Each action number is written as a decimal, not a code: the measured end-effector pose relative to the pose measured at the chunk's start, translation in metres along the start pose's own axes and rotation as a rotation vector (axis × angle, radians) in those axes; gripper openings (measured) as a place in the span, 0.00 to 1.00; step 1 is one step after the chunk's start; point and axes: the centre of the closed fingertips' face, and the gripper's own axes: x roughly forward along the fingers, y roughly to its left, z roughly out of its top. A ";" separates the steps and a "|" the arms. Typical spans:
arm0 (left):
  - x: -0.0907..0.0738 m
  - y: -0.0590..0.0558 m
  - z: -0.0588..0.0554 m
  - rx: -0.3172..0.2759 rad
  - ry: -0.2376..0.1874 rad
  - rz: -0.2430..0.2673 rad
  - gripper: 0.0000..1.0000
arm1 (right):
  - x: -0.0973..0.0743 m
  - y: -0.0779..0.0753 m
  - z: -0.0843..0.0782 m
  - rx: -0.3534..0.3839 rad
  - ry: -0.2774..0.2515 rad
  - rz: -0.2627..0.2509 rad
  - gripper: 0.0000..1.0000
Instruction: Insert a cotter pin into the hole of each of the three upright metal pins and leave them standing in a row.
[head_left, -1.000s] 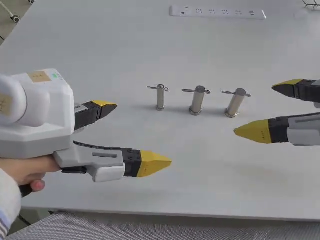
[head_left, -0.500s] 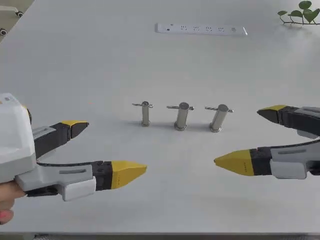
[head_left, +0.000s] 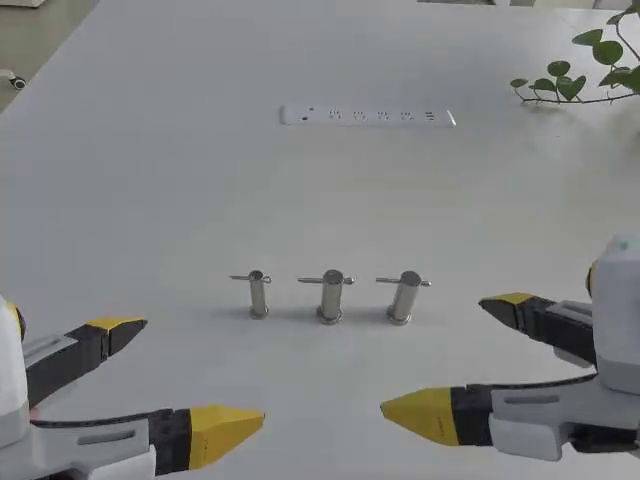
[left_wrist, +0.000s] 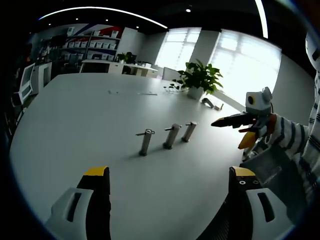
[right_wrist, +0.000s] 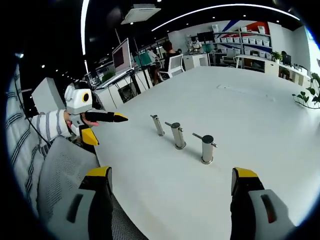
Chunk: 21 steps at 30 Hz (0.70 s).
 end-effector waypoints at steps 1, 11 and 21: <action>0.000 0.000 0.000 -0.003 -0.001 0.001 0.98 | 0.000 0.000 -0.001 0.014 0.003 0.001 0.98; 0.004 0.000 -0.006 -0.028 0.031 0.007 0.98 | 0.002 -0.004 -0.006 0.066 0.021 -0.010 0.98; 0.001 -0.003 -0.007 -0.018 0.049 0.021 0.98 | -0.005 -0.013 -0.014 0.050 0.056 -0.051 0.94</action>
